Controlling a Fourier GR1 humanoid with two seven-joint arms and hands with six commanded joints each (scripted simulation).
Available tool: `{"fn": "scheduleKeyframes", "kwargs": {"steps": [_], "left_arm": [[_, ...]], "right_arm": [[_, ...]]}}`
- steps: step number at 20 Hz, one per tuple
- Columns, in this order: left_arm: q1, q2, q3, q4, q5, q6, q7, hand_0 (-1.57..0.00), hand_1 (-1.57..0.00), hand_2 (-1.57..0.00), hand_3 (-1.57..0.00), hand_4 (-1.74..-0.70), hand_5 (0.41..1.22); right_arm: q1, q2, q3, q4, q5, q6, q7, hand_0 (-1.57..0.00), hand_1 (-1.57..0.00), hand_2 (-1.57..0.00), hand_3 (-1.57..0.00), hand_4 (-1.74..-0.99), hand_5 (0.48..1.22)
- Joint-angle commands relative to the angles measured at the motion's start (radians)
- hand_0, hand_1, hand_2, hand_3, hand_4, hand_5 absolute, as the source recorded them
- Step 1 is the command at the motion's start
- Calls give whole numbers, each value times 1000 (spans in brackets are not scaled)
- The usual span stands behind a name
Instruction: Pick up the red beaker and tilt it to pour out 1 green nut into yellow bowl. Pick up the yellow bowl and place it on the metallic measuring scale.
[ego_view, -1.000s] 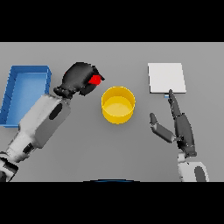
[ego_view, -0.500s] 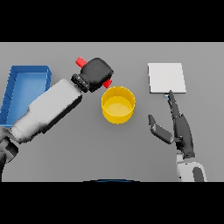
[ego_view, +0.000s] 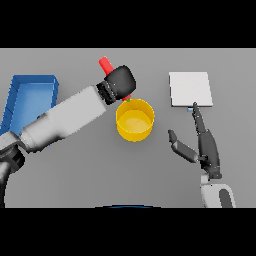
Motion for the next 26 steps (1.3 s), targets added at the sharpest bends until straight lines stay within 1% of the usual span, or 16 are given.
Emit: {"fn": "scheduleKeyframes", "kwargs": {"steps": [1,4,5,7,10,12,14,15,16,17,18,20,22,23,25,26], "left_arm": [[-6,-3,-23,9,-15,5,-5,-1571,-1571,-1571,-1571,-1734,1220],[-39,-18,-104,33,-63,40,-34,-1571,-1571,-1571,-1571,-1735,1221],[-63,-23,-134,50,-88,42,-38,-1571,-1571,-1571,-1571,-1735,1221],[-94,-27,-173,56,-104,41,-57,-1571,-1571,-1571,-1571,-1735,1221],[-124,-43,-237,80,-138,49,-56,-1571,-1571,-1571,-1571,-1733,1221],[-147,-64,-266,89,-147,41,-52,-1571,-1571,-1571,-1571,-1730,1221],[-157,-54,-299,67,-157,36,-59,-1571,-1571,-1571,-1571,-1725,1221],[-169,-74,-313,91,-163,43,-55,-1571,-1571,-1571,-1571,-1722,1221],[-183,-66,-324,79,-164,34,-60,-1571,-1571,-1571,-1571,-1720,1221],[-203,-65,-330,78,-161,35,-72,-1571,-1571,-1571,-1571,-1720,1221],[-231,-68,-339,89,-159,39,-99,-1571,-1571,-1571,-1571,-1721,1221],[-286,-40,-337,112,-146,47,-132,-1571,-1571,-1571,-1571,-1721,1221],[-340,-25,-347,155,-156,76,-122,-1571,-1571,-1571,-1571,-1722,1221],[-374,-8,-327,177,-139,88,-127,-1571,-1571,-1571,-1571,-1725,1221],[-438,16,-274,236,-94,124,-124,-1571,-1571,-1571,-1179,-1731,1221],[-468,31,-239,278,-66,131,-98,-1571,-1571,-1571,-1257,-1726,1221]], "right_arm": [[10,7,2,-4,0,-5,-5,1,1,1,1,-1179,635],[0,19,6,-1,6,-13,16,1,1,1,1,-1169,624],[14,21,7,3,7,-17,-7,1,1,1,1,-1167,626],[11,10,0,-10,-3,-9,-11,1,1,1,1,-1165,626],[5,-1,2,-11,23,-18,9,1,1,1,1,-1157,629],[-1,-3,-1,-3,17,-14,1,1,1,1,1,-1161,634],[10,0,7,-15,31,-23,-6,1,1,1,1,-1155,637],[11,6,2,-21,17,-20,1,1,1,1,1,-1154,634],[17,4,2,-12,22,-23,-7,1,1,1,1,-1151,634],[5,10,2,-10,16,-21,5,1,1,1,1,-1154,635],[6,18,9,-15,15,-20,4,1,1,1,1,-1152,635],[20,12,9,-11,8,-10,-24,1,1,1,1,-1157,638],[19,16,13,-11,9,-11,-36,1,1,1,1,-1150,649],[-1,14,4,0,5,-13,-25,1,1,1,1,-1154,654],[7,11,15,-15,14,-9,-37,1,1,1,1,-1160,660],[0,12,18,-7,20,-10,-31,1,1,1,1,-1160,663]]}}
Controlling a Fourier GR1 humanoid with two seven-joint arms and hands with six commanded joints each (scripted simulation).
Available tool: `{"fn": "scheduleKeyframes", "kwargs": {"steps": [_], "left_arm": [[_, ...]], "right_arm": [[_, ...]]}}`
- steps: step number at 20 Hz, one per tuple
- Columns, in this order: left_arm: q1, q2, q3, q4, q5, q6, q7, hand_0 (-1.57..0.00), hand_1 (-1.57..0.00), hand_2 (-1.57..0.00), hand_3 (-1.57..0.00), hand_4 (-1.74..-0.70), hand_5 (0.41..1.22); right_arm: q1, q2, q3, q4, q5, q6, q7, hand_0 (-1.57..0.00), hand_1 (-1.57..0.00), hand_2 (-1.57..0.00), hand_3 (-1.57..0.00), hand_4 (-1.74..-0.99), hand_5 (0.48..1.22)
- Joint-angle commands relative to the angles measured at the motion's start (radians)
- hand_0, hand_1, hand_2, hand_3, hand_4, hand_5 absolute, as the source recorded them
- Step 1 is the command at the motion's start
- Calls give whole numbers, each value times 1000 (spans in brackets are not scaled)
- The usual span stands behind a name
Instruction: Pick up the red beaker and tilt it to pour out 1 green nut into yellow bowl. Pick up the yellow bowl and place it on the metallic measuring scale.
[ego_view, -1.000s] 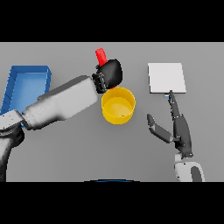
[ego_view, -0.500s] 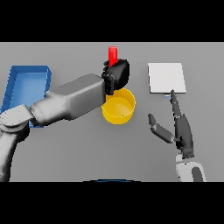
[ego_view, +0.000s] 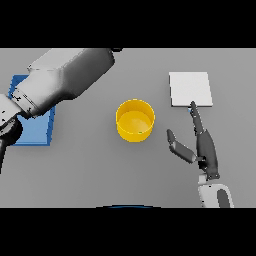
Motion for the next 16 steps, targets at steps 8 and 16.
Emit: {"fn": "scheduleKeyframes", "kwargs": {"steps": [8,16], "left_arm": [[-25,134,468,306,507,64,144,-1571,-1571,-1571,-1402,-1737,1221],[201,294,706,409,912,248,253,-1571,-1571,-1571,-1534,-1740,1221]], "right_arm": [[-24,1,5,21,37,-28,4,1,1,1,1,-1142,630],[-20,-9,-8,34,-56,43,-31,1,1,1,1,-1126,651]]}}
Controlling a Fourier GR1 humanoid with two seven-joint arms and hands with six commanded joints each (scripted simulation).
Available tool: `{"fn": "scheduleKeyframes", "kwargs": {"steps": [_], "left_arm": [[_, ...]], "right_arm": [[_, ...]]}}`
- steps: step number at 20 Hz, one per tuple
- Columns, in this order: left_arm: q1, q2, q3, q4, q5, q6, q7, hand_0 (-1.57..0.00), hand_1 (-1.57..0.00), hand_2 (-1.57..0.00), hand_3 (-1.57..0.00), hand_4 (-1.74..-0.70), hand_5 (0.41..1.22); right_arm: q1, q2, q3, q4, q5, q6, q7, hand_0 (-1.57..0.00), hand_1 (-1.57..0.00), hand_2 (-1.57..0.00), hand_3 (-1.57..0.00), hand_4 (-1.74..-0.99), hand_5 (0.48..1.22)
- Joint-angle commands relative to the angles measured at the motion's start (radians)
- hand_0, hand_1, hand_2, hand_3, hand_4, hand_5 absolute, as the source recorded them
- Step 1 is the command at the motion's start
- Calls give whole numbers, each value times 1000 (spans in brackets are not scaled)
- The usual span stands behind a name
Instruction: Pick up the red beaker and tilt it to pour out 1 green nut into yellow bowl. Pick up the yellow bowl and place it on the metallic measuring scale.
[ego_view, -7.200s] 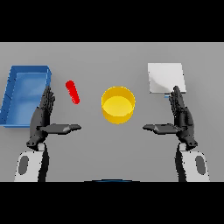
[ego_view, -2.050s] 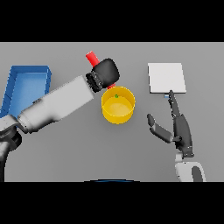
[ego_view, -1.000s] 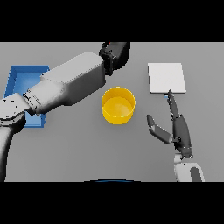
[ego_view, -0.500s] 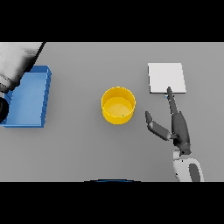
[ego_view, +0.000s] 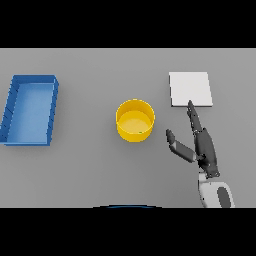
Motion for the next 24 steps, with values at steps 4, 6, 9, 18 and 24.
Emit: {"fn": "scheduleKeyframes", "kwargs": {"steps": [4,6,9,18,24], "left_arm": [[137,41,64,-56,156,89,113,-1571,-1571,-1571,-1556,-1741,1221],[213,60,79,-131,221,111,142,-1571,-1571,-1571,-1488,-1741,1221],[359,78,97,-279,323,183,218,-1571,-1571,-1571,-1396,-1741,1221],[741,157,57,-753,503,431,369,-1571,-1571,-1571,-1387,-1741,1221],[818,218,-25,-911,599,410,458,-1571,-1571,-1571,-1407,-1661,888]], "right_arm": [[-17,-1,0,-3,-8,6,12,1,1,1,1,-1165,672],[-26,1,5,20,-1,8,2,1,1,1,1,-1181,687],[-25,-16,0,12,14,1,-6,1,1,1,1,-1192,704],[-33,-20,-10,23,3,2,-6,1,1,1,1,-1195,690],[-19,2,10,19,17,-5,-1,1,1,1,1,-1165,678]]}}
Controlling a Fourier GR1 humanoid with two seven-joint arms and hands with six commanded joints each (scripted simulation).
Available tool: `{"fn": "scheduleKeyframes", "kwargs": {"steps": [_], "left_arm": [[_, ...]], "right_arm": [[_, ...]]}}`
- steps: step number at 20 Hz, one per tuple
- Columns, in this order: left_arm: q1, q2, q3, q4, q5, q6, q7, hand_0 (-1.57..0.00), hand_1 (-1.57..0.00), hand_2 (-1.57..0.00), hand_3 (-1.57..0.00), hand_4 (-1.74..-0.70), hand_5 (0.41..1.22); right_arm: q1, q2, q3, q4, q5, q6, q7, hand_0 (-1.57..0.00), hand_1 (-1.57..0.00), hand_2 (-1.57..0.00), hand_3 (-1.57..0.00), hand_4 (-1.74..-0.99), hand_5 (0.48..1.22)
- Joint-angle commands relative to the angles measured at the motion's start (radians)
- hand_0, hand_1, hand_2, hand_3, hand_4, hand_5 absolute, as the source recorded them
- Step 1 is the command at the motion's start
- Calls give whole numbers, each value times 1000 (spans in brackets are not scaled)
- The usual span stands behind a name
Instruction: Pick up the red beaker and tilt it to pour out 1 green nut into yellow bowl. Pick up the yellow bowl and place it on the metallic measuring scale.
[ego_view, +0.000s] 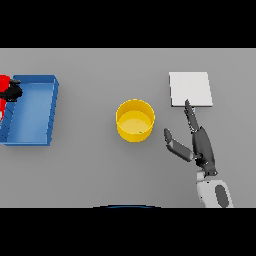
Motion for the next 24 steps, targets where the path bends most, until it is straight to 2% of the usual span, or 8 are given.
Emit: {"fn": "scheduleKeyframes", "kwargs": {"steps": [1,3,4,6,8,12,19,24], "left_arm": [[15,33,2,-28,17,-30,-26,-1571,-1571,-1571,-1368,-1493,827],[40,66,-21,-71,16,-109,-92,-1495,-1380,-1311,-1098,-1155,740],[67,74,-14,-88,42,-158,-145,-1253,-1104,-1049,-884,-1031,714],[75,92,-9,-111,73,-217,-152,-802,-706,-671,-565,-870,682],[63,105,-34,-95,44,-255,-136,-513,-452,-429,-361,-785,656],[31,64,-64,-35,-14,-241,-147,-209,-184,-175,-147,-729,647],[24,44,-45,-30,-36,-162,-217,-43,-38,-36,-30,-711,674],[28,50,-37,-47,-28,-154,-224,-13,-12,-11,-9,-719,676]], "right_arm": [[9,-5,2,-3,4,1,-9,1,1,1,1,-1165,675],[-9,-9,-5,4,3,-1,17,1,1,1,1,-1159,669],[-11,-15,-5,4,4,2,9,1,1,1,1,-1161,669],[-7,-14,-9,4,-10,7,-4,1,1,1,1,-1156,673],[0,-20,-8,-6,-10,11,-12,1,1,1,1,-1147,680],[-2,-17,-1,-10,2,7,0,1,1,1,1,-1160,688],[9,-38,40,-30,87,-1,40,1,1,1,1,-1146,691],[-120,-186,115,-10,212,131,72,1,1,1,1,-1190,716]]}}
